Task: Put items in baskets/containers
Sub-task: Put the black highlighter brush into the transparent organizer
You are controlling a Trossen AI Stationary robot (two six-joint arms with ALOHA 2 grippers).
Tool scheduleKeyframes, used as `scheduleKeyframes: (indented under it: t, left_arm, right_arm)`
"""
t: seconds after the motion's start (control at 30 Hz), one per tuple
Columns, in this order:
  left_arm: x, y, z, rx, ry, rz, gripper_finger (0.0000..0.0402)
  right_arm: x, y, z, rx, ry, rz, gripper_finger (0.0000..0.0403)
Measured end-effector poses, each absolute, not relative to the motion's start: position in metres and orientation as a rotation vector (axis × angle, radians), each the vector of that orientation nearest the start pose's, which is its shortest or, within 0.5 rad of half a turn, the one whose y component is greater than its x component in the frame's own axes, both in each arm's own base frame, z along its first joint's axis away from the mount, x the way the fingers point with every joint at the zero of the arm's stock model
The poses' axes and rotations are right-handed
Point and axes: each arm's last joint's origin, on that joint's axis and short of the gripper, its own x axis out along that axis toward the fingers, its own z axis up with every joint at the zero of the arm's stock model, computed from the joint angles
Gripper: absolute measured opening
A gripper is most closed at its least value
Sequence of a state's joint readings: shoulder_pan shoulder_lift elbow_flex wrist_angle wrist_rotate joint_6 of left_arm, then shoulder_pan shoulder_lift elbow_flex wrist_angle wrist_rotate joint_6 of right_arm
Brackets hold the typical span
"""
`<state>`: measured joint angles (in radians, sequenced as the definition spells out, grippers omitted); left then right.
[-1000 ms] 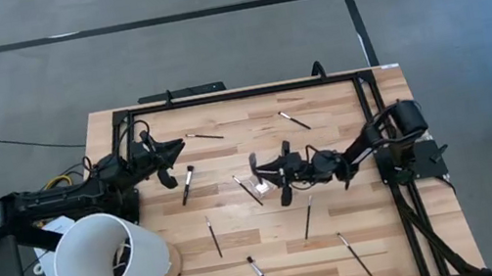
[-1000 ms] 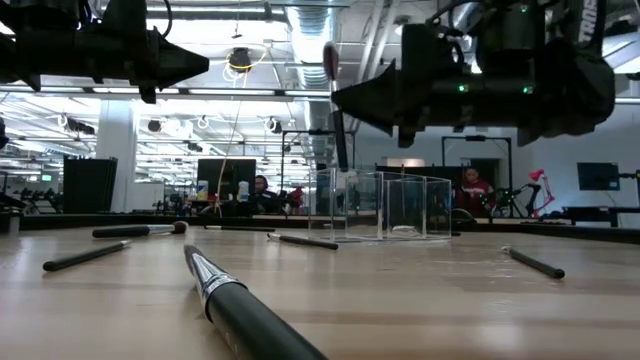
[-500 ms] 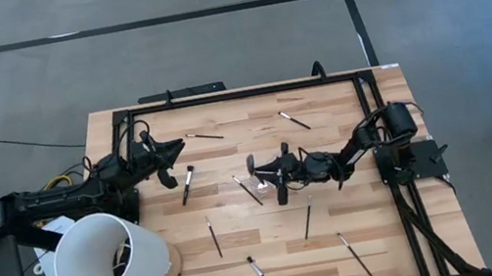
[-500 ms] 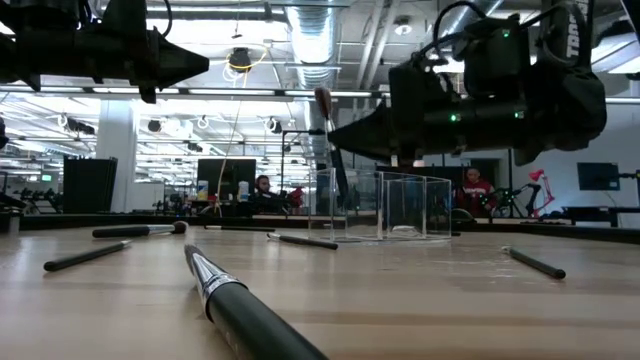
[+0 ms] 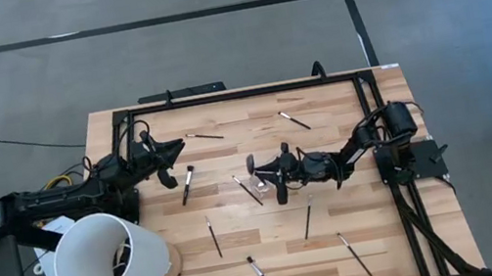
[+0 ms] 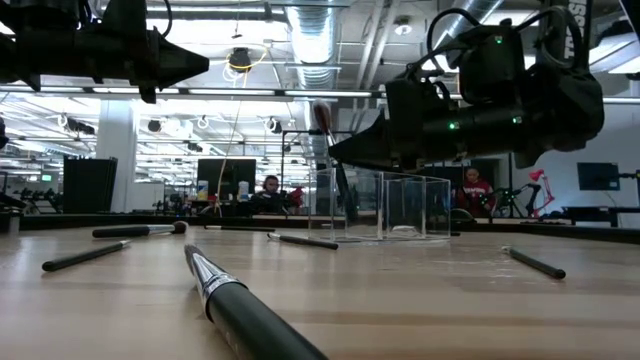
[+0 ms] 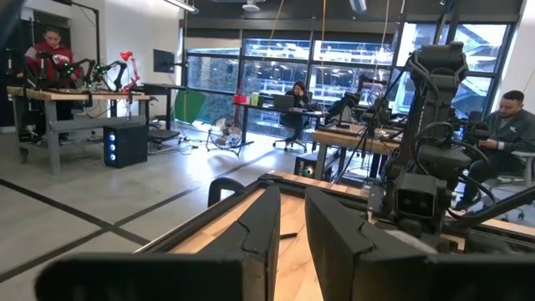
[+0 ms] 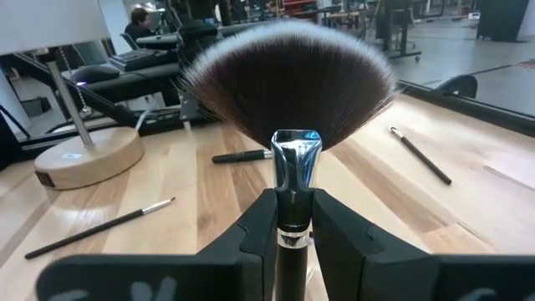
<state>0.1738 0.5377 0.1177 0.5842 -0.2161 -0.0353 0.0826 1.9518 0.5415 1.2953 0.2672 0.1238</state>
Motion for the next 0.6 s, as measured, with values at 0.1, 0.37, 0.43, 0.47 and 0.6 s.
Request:
scheduleKeyframes:
  t: [0.1,0.37,0.43,0.47,0.6]
  left_arm:
    - [0.1330,0.0297,0.2093,-0.038,-0.172,0.386,0.0057]
    - [0.1330,0.0296,0.2093,-0.038,-0.172,0.386,0.0057]
    - [0.1330,0.0297,0.2093,-0.038,-0.172,0.386,0.0057]
    - [0.1330,0.0297,0.2093,-0.038,-0.172,0.386,0.0057]
    - [0.1330,0.0296,0.2093,-0.038,-0.172,0.386,0.0057]
  right_arm:
    - [0.3112,0.0184,0.1050,0.102,0.109,-0.187,0.0061]
    - [0.3112,0.0188,0.1046,0.101,0.115,-0.187,0.0089]
    - [0.3112,0.0188,0.1045,0.101,0.116,-0.187,0.0095]
    - [0.3112,0.0188,0.1044,0.101,0.117,-0.187,0.0097]
    - [0.3111,0.0188,0.1046,0.101,0.118,-0.186,0.0102]
